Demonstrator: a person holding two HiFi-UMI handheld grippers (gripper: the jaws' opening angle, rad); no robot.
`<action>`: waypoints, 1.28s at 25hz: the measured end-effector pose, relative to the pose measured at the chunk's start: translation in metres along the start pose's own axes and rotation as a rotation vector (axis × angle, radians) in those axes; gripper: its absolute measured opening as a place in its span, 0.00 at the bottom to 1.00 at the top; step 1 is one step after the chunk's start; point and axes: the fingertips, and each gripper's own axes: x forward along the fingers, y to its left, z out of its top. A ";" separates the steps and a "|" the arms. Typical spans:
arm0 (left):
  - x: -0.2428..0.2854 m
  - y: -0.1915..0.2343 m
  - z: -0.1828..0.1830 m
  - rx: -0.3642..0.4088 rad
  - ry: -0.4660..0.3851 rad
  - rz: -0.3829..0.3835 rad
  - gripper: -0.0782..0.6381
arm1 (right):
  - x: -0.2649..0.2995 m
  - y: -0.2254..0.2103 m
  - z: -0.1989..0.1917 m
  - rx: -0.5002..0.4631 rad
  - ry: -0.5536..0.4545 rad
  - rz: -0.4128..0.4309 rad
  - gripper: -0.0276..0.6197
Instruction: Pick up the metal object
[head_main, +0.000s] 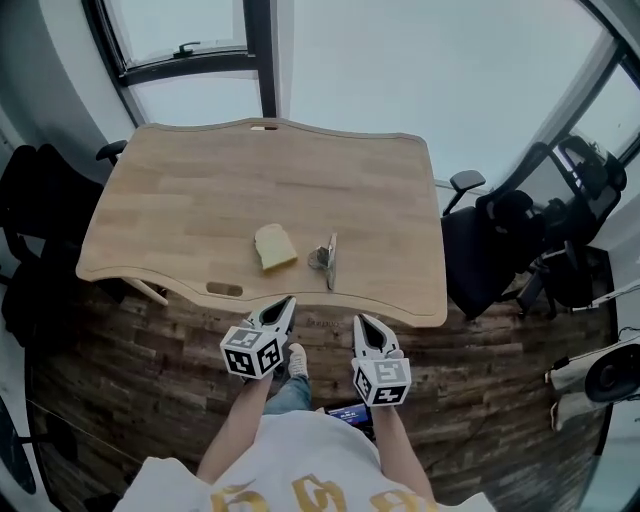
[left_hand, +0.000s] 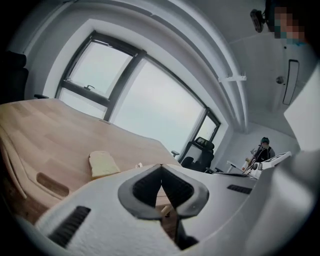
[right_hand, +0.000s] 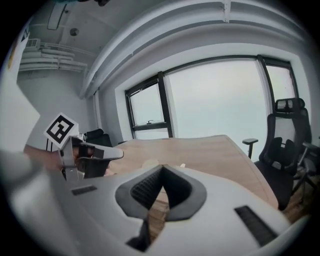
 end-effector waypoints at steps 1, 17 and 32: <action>0.013 0.008 0.008 0.008 0.011 -0.004 0.14 | 0.014 -0.006 0.005 0.000 0.005 -0.009 0.06; 0.130 0.070 0.076 0.022 0.047 -0.070 0.14 | 0.115 -0.056 0.038 0.067 0.030 -0.109 0.06; 0.158 0.084 0.069 0.018 0.111 -0.062 0.14 | 0.144 -0.077 0.031 0.094 0.047 -0.111 0.06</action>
